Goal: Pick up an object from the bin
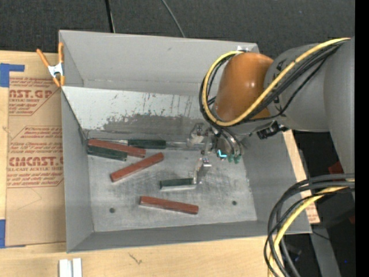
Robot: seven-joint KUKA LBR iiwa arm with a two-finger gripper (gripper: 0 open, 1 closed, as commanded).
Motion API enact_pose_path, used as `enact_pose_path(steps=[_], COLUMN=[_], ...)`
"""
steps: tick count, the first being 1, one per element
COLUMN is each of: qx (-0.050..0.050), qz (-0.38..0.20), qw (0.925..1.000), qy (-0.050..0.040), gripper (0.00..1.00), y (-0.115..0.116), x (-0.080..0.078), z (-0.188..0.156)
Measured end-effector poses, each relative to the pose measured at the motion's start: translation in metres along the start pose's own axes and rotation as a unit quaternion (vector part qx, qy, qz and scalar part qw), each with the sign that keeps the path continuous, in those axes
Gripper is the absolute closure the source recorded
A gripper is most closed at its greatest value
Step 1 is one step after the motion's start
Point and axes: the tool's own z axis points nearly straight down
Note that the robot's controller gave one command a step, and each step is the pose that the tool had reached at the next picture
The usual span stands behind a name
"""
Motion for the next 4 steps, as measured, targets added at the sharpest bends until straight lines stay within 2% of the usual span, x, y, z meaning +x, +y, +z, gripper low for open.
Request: enact_pose_path(steps=[1,2,3,4], qx=[0.0,0.0,0.0,0.0], qz=[0.0,-0.02,-0.02,0.007], qw=[1.0,0.9998,0.9998,1.0], qy=[-0.0037,-0.0051,-0.0051,-0.0038], gripper=[0.0,1.0,1.0,1.0], y=[0.0,0.005,0.005,0.001], x=[-0.002,0.06,0.06,0.059], z=[-0.005,0.049,0.049,-0.07])
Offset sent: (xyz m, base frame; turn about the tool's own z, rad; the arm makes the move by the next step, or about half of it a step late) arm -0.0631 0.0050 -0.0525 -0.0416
